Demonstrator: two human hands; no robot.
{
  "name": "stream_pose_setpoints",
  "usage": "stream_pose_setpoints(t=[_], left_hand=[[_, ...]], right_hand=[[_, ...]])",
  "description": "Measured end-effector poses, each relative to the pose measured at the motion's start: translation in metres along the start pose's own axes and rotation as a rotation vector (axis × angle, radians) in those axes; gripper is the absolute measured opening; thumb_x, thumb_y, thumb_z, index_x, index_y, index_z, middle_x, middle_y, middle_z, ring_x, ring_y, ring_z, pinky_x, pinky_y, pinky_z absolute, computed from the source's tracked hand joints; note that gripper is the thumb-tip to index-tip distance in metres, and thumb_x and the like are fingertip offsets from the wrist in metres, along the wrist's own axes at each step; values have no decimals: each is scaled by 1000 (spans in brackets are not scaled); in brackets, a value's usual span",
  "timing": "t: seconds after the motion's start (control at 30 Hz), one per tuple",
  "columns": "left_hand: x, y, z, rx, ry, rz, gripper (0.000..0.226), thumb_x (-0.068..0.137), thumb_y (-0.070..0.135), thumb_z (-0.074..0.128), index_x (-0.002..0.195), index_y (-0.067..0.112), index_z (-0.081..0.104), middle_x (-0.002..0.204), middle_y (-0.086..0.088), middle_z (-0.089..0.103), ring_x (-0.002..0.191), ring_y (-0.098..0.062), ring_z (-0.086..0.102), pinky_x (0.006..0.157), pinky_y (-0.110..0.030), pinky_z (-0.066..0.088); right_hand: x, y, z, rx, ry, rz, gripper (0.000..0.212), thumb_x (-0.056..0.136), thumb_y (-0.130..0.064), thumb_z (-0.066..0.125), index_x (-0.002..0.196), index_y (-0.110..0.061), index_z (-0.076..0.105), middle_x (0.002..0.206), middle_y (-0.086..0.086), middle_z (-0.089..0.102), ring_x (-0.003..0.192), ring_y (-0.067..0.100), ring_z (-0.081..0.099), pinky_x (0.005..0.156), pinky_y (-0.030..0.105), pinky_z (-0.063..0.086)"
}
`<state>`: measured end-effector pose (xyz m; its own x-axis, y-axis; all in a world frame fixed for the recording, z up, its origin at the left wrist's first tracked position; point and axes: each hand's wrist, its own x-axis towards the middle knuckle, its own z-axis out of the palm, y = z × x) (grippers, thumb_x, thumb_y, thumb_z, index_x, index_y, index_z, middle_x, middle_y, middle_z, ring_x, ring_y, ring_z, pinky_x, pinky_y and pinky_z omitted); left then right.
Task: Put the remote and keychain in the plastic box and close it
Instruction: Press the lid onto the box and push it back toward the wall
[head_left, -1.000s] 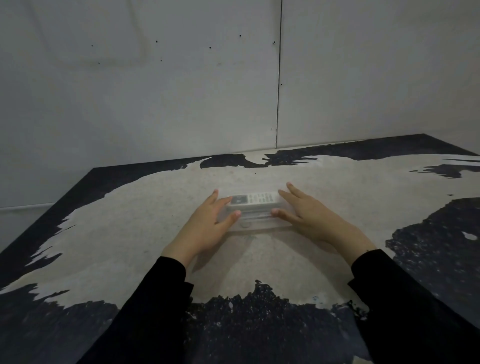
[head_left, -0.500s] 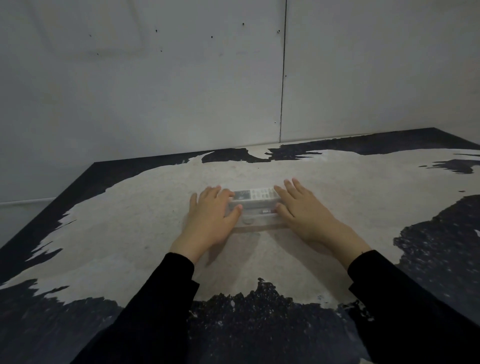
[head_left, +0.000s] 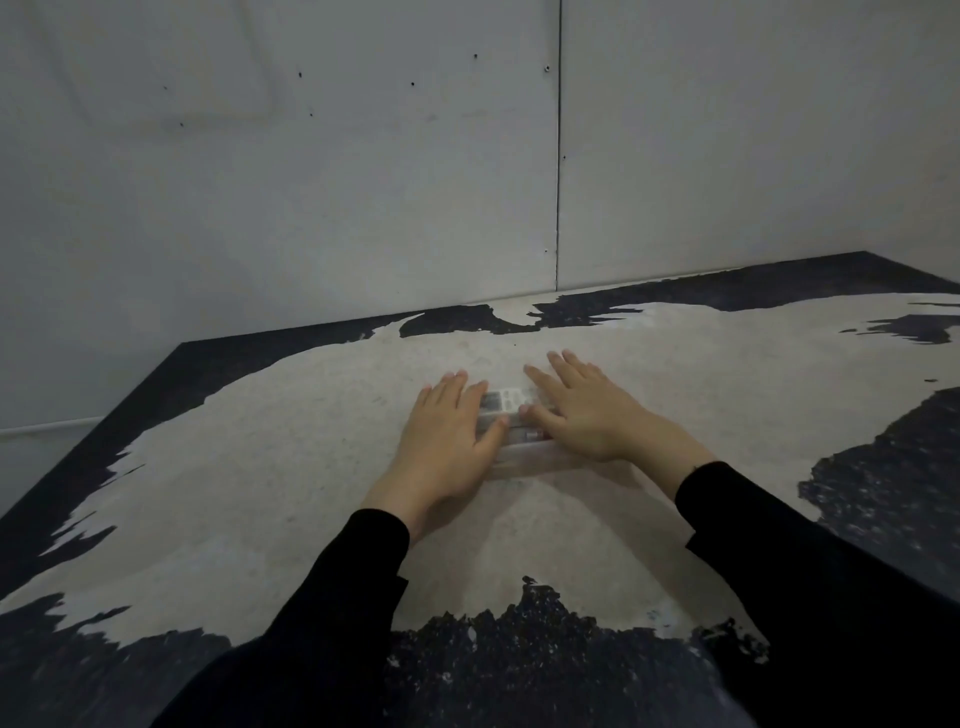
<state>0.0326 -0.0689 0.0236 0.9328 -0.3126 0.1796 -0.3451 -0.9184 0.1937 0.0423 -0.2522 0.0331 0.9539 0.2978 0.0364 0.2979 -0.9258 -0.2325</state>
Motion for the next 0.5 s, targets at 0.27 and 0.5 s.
stream_pose_setpoints(t=[0.27,0.5], left_hand=[[25,3,-6,87,-93,50,72,82,53,19,146,18,20,150,-14,32,139,-29,24,117,-43,15],[30,-4,-1,-237,14,21,68,78,53,29,138,21,41,141,-6,47,132,-24,37,112,-39,23]], right_hand=[[11,3,-5,35,47,-24,60,90,-45,40,143,-18,26,140,17,38,131,31,28,110,43,26],[16,14,3,414,157,-41,69,75,-62,34,129,-23,50,130,8,51,124,24,37,105,37,29]])
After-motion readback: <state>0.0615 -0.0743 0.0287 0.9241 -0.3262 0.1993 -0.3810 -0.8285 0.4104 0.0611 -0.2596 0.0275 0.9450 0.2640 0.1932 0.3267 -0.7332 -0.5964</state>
